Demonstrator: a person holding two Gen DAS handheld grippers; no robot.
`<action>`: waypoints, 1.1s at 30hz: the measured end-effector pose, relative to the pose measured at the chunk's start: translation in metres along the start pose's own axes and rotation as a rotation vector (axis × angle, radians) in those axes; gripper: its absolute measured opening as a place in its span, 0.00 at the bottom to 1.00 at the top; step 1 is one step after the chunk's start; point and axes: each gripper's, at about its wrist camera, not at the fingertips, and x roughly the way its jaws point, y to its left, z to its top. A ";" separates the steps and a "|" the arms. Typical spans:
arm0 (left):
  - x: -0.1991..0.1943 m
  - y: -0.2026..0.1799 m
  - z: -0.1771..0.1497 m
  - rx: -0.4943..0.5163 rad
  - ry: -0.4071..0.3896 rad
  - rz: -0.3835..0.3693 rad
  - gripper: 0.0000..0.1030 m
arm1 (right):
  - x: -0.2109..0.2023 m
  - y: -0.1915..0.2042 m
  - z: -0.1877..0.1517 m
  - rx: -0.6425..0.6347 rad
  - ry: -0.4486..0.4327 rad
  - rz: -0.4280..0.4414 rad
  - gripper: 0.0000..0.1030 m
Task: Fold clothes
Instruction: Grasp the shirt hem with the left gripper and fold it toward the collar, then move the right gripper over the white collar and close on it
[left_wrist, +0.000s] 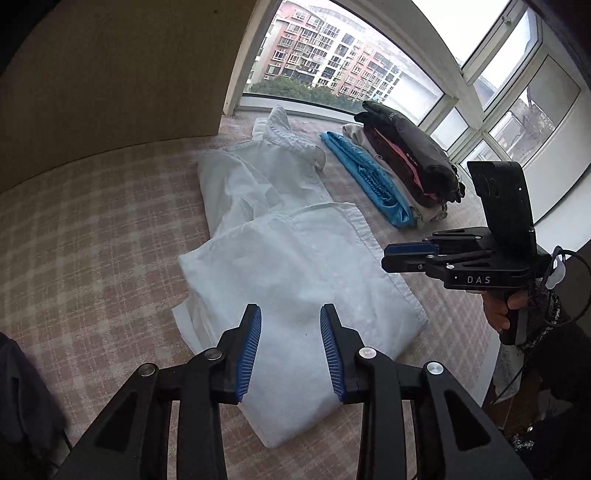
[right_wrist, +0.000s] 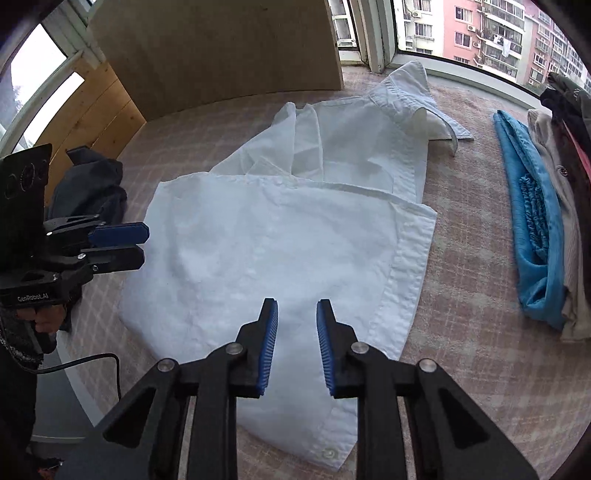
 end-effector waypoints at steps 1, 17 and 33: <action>0.009 0.003 0.001 -0.008 0.009 0.016 0.30 | 0.009 -0.001 -0.001 -0.008 0.018 -0.025 0.21; -0.019 0.013 0.077 0.004 -0.001 0.176 0.30 | -0.058 -0.086 0.089 0.099 -0.129 -0.071 0.46; 0.124 0.082 0.171 0.022 0.184 0.124 0.38 | 0.048 -0.136 0.213 0.106 -0.067 -0.254 0.46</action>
